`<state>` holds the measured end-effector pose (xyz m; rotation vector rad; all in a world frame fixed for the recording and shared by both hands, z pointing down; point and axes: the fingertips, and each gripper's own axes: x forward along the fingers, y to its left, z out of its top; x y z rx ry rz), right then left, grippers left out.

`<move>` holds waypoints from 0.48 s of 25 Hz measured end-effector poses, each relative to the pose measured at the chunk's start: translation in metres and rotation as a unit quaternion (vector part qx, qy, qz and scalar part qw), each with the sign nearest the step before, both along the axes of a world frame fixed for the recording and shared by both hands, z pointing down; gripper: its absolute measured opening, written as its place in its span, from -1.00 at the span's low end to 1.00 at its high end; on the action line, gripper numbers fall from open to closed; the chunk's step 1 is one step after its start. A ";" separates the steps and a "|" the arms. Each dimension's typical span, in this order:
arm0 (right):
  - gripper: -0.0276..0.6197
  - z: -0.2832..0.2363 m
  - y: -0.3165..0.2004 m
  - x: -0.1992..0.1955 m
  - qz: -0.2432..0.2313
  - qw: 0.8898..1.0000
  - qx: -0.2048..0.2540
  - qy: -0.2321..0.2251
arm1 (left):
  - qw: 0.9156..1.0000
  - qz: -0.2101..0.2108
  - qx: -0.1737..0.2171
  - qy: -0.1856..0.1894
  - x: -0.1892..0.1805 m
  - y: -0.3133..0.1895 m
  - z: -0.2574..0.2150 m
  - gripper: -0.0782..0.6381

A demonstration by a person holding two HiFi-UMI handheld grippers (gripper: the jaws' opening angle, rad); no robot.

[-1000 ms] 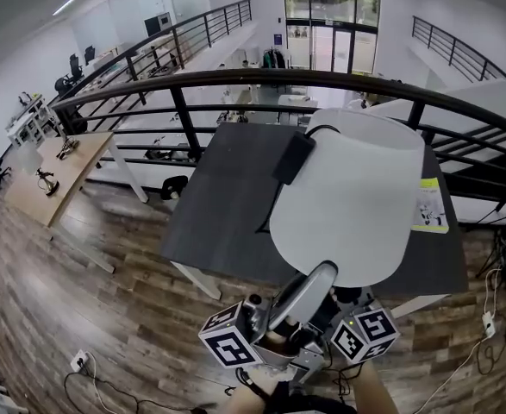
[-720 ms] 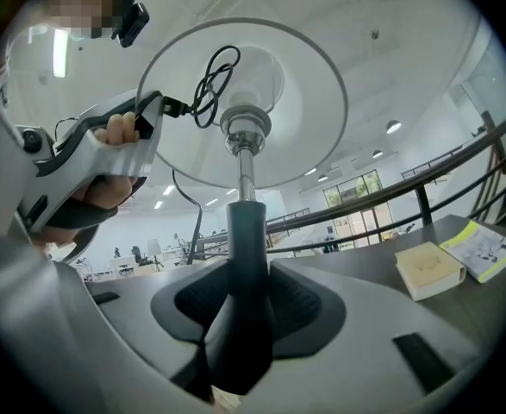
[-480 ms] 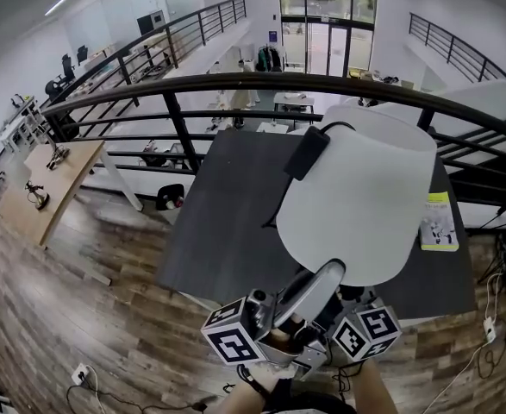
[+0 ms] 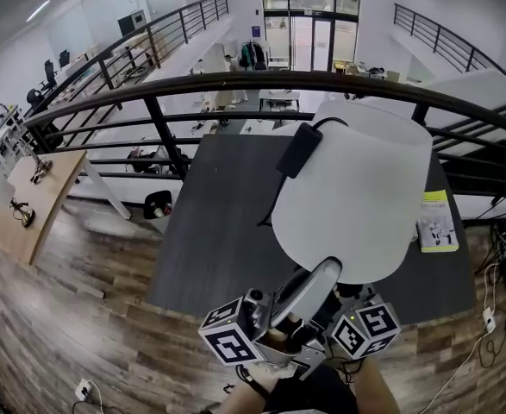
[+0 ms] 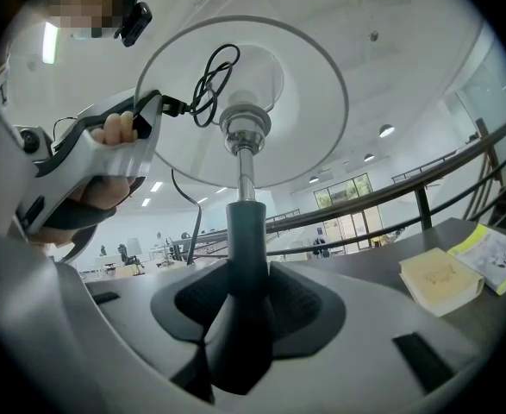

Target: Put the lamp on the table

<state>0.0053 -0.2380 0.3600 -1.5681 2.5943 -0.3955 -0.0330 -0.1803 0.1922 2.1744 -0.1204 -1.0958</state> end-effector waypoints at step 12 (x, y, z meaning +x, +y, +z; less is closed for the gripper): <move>-0.38 0.007 -0.033 0.011 -0.003 1.000 -0.015 0.002 | 1.000 -0.002 -0.010 -0.001 0.011 -0.037 0.006 -0.67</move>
